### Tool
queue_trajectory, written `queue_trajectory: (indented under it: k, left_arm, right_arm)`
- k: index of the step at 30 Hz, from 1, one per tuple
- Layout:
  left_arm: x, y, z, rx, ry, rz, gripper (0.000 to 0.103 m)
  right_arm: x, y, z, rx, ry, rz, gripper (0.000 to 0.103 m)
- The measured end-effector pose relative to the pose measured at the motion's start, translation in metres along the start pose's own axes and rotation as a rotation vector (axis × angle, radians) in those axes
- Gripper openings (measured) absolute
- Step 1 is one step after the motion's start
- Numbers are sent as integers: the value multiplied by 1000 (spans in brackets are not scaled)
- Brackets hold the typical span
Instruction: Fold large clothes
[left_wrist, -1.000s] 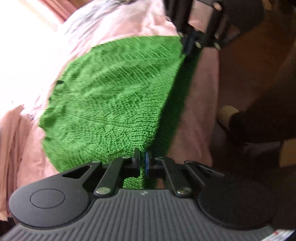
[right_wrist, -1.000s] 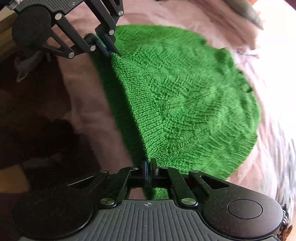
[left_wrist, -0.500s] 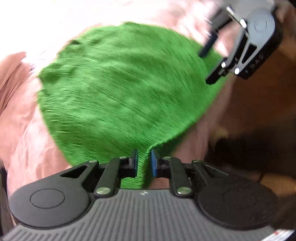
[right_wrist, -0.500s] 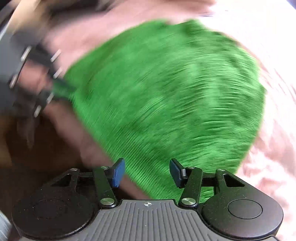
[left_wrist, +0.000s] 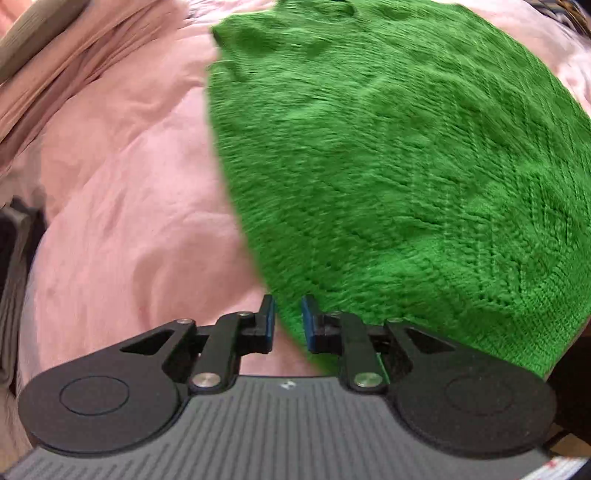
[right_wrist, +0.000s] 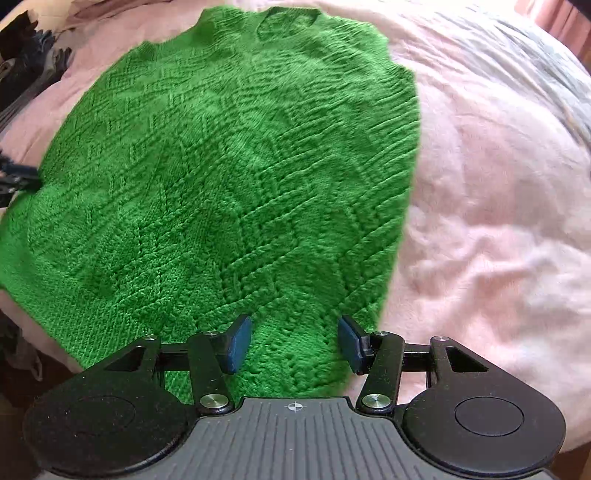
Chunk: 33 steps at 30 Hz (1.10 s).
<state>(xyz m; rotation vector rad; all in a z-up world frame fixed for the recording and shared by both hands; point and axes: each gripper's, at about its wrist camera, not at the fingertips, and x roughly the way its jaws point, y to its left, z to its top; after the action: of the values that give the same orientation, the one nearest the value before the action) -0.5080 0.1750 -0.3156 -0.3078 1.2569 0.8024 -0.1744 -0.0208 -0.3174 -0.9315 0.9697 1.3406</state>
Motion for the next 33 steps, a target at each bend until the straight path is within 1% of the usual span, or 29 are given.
queue_trajectory:
  k: [2, 5, 6, 8, 9, 10, 11, 13, 14, 16, 17, 18, 19, 20, 22, 23, 24, 25, 27, 28, 30, 31, 32, 33]
  left_arm:
    - [-13, 5, 16, -14, -50, -4, 15]
    - [-23, 10, 57, -36, -176, -42, 15]
    - [-17, 12, 74, -48, -213, -62, 15]
    - [0, 14, 104, -54, -247, -87, 16]
    - [10, 15, 114, -52, -252, -86, 17]
    - [25, 18, 125, -52, -247, -82, 17]
    - [41, 22, 132, -59, -220, -73, 17]
    - [69, 35, 130, -77, -136, -52, 20]
    - [77, 45, 122, -108, -110, -65, 19]
    - [73, 67, 106, -205, -107, -114, 15]
    - [67, 77, 98, -247, -107, -130, 12]
    - [62, 83, 93, -274, -104, -125, 13]
    - [55, 89, 87, -301, -102, -115, 13]
    - [49, 93, 81, -320, -105, -118, 16]
    - [34, 93, 72, -332, -118, -169, 16]
    - [27, 90, 68, -306, -120, -192, 16]
    - [20, 85, 68, -270, -129, -208, 16]
    - [13, 82, 69, -237, -148, -225, 16]
    - [7, 81, 80, -175, -193, -241, 23]
    - [7, 81, 87, -147, -212, -231, 26]
    - [15, 80, 110, -85, -249, -186, 36]
    - [19, 80, 120, -54, -259, -172, 39]
    - [23, 80, 130, -24, -264, -163, 45]
    - [27, 78, 141, 15, -271, -146, 48]
  right_arm:
    - [-10, -4, 20, 31, -77, -21, 49]
    - [-7, -14, 62, 110, -181, -30, 49]
    - [5, -15, 82, 108, -194, -38, 49]
    - [22, -15, 109, 80, -220, -75, 49]
    - [33, -17, 120, 74, -219, -85, 49]
    - [45, -20, 130, 74, -200, -85, 49]
    - [56, -23, 135, 76, -166, -88, 49]
    - [74, -31, 129, 90, -113, -100, 49]
    - [71, -34, 122, 108, -122, -91, 50]
    - [58, -36, 113, 156, -96, -129, 50]
    - [48, -34, 109, 172, -93, -156, 50]
    - [37, -29, 103, 188, -101, -176, 50]
    - [28, -25, 97, 206, -110, -183, 50]
    - [20, -19, 88, 239, -111, -178, 50]
    - [17, -5, 69, 310, -95, -148, 50]
    - [19, 5, 61, 335, -68, -132, 50]
    - [20, 15, 53, 354, -18, -126, 50]
    - [20, 25, 47, 370, 17, -136, 50]
    - [11, 37, 37, 410, -4, -154, 50]
    - [6, 38, 37, 440, -19, -153, 50]
    - [-2, 32, 39, 476, -54, -172, 50]
    - [-4, 27, 42, 486, -64, -189, 50]
    - [-3, 20, 47, 501, -64, -213, 50]
    - [-3, 12, 51, 521, -60, -233, 50]
